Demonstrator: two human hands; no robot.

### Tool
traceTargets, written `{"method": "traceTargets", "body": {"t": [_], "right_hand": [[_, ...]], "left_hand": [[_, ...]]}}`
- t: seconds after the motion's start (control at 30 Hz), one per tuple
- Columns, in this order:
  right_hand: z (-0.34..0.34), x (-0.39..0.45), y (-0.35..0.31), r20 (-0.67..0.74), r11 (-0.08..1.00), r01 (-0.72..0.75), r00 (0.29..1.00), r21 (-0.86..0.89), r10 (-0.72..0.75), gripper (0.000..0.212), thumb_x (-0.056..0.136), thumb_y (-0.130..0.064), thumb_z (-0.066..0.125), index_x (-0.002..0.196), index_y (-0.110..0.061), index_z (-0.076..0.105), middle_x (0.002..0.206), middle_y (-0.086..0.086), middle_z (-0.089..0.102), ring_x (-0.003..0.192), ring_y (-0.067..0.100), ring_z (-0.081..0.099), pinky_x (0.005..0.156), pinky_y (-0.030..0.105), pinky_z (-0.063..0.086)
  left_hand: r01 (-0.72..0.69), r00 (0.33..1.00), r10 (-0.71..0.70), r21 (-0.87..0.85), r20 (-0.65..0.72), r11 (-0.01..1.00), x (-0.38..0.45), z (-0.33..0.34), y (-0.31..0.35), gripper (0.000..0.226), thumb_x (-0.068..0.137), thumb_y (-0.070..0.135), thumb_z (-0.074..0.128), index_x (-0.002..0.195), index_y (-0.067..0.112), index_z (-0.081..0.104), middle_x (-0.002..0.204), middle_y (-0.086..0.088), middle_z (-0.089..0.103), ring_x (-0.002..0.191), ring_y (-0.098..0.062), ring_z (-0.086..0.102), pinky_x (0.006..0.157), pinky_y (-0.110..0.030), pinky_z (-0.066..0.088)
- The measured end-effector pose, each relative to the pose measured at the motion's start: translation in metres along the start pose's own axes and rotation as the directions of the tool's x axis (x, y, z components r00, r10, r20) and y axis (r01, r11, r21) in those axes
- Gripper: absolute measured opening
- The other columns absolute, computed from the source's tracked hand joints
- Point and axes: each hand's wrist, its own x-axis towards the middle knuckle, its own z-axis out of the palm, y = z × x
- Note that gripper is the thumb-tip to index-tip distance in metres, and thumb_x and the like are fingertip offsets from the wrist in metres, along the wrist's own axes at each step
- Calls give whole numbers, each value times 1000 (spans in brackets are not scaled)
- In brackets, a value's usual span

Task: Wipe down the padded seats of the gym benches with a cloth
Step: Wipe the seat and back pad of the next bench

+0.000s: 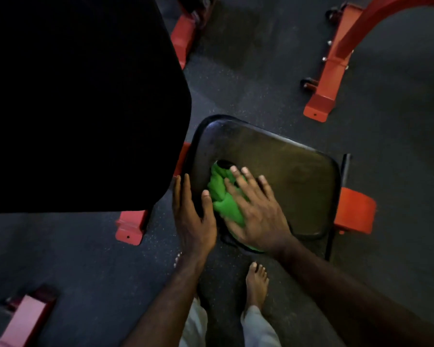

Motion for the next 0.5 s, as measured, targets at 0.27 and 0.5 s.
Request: {"method": "traceTargets", "body": {"t": [0.27, 0.5], "right_hand": [[9, 11, -4, -2, 988, 146, 989, 44, -146, 81, 86, -43, 61, 156, -7, 40, 168, 11, 27, 158, 30, 16, 127, 51, 21], [7, 24, 1, -117, 958, -210, 965, 197, 235, 74, 94, -44, 57, 155, -4, 41, 165, 17, 31, 157, 34, 19, 126, 54, 22]], "left_hand": [[101, 988, -108, -74, -110, 992, 2, 14, 6, 66, 99, 43, 47, 156, 11, 40, 165, -7, 33, 153, -16, 27, 118, -8, 11], [165, 973, -192, -201, -126, 966, 0, 9, -1, 60, 105, 42, 48, 158, 15, 37, 164, 0, 34, 150, -8, 30, 113, -3, 16]]}}
